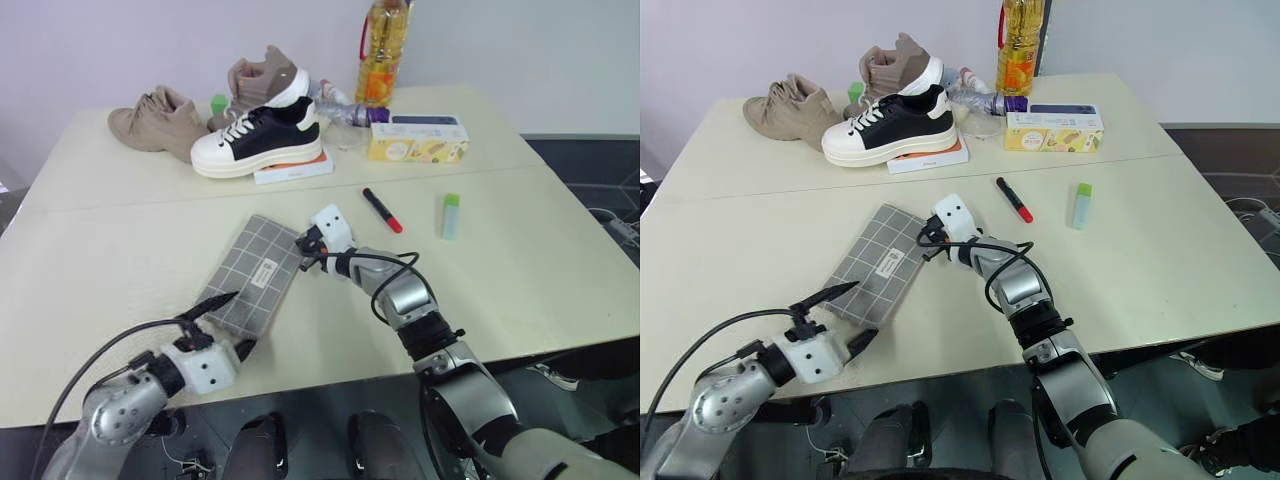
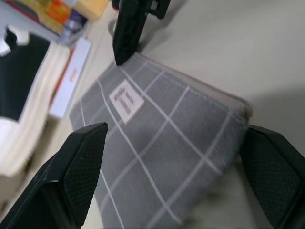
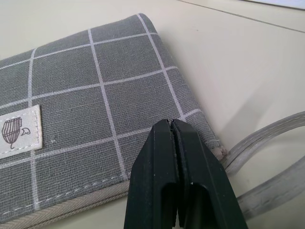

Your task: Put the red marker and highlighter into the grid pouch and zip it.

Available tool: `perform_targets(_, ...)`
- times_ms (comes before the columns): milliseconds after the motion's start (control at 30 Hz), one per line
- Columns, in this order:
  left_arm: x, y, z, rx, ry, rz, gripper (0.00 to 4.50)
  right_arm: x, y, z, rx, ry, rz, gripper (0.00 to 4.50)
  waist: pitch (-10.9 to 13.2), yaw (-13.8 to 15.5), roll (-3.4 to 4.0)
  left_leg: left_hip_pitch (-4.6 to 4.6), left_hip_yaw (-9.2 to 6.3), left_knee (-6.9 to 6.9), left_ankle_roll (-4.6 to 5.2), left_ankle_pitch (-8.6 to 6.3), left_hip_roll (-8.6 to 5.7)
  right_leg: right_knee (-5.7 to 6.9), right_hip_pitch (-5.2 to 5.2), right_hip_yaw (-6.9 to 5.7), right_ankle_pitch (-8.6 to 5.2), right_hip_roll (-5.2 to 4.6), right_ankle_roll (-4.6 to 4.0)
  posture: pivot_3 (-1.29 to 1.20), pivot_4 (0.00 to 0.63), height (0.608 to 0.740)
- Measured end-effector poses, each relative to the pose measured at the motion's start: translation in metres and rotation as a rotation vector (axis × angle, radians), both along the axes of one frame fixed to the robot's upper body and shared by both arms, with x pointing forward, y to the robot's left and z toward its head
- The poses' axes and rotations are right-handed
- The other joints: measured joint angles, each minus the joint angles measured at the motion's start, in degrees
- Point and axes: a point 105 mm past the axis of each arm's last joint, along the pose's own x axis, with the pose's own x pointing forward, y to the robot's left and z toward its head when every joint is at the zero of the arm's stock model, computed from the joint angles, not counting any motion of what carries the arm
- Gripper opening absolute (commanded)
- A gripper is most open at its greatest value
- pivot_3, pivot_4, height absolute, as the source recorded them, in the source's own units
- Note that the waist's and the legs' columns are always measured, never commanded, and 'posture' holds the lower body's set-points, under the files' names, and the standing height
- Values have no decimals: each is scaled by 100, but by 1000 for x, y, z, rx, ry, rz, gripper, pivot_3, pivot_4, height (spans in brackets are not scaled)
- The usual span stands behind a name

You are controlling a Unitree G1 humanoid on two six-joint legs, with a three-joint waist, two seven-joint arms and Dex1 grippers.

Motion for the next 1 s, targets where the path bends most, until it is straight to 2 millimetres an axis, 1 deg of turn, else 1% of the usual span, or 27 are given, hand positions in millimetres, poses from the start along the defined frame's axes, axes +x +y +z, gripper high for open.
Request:
perform_targets(67, 4, -2, 0, 30, -47, 0, 4500, 0, -1, -1, -1, 3, -9, 78, 0, 16, 0, 15, 1, 0, 0, 0, 0, 1, 14, -1, 0, 2, 1, 0, 150, 740)
perform_targets(167, 9, 2, -2, 65, -78, 19, 3686, -1, -2, -3, 1, 6, -12, 0, 0, 7, -1, 27, 0, 2, 0, 0, 1, 12, 22, -1, 0, 7, 0, 0, 150, 740)
perform_targets(300, 18, 12, -8, 82, -80, 78, 1705, -3, -2, -4, 7, 6, -12, 0, 0, 5, -1, 29, -7, 3, 1, 1, 10, 27, 18, -1, 1, 25, 2, 0, 150, 740)
perform_targets(333, 19, 13, -5, 74, -100, 84, 1068, -4, -2, -4, 12, 7, -12, 0, -1, 7, -1, 31, -9, 5, 0, 2, 12, 30, 19, -2, 3, 29, 6, 0, 150, 740)
perform_targets(400, 21, 13, 2, 61, -130, 91, 177, -4, -1, -4, 14, 7, -12, 0, -2, 24, 2, 32, -7, 5, 0, 2, 12, 33, 19, -2, 5, 29, 11, 0, 150, 740)
perform_targets(433, 22, 13, 5, 49, -145, 95, 43, -4, -1, -4, 14, 8, -12, 0, -3, 35, 3, 33, -6, 6, -1, 3, 12, 33, 20, -2, 6, 30, 14, 0, 150, 740)
perform_targets(600, 23, 13, 6, -4, -139, 122, 43, -3, -5, -3, 11, 2, -25, 0, -3, 47, 3, 30, -2, 17, -1, 3, 11, 32, 20, 1, 7, 41, 16, 0, 150, 740)
perform_targets(700, 25, 13, 7, -91, -119, 150, 0, -7, -12, 6, 27, -27, 2, 822, -1, 91, 1, 24, -3, 23, -1, 3, 14, 31, 17, 2, 6, 44, 18, 0, 150, 740)
perform_targets(800, 26, 13, 12, -164, -109, 156, 0, -11, -34, 22, 46, -62, 18, 2271, 0, 151, 0, 17, -3, 31, -1, 3, 20, 27, 16, 3, 5, 50, 19, 0, 150, 740)
perform_targets(900, 26, 11, 18, -218, -110, 147, 0, -17, -59, 46, 48, -119, 28, 3859, 0, 159, -1, 17, -3, 32, -1, 3, 21, 23, 18, 3, 5, 51, 19, 0, 150, 740)
perform_targets(933, 27, 10, 19, -230, -112, 144, 0, -19, -65, 50, 38, -133, 33, 4267, 1, 158, -1, 17, -3, 32, -1, 3, 21, 23, 18, 3, 5, 52, 19, 0, 150, 740)
perform_targets(1000, 28, 7, 25, -264, -120, 130, 0, -25, -75, 52, -8, -155, 53, 4267, 0, 145, -1, 19, -3, 32, -1, 3, 24, 23, 19, 3, 5, 57, 18, 0, 150, 740)
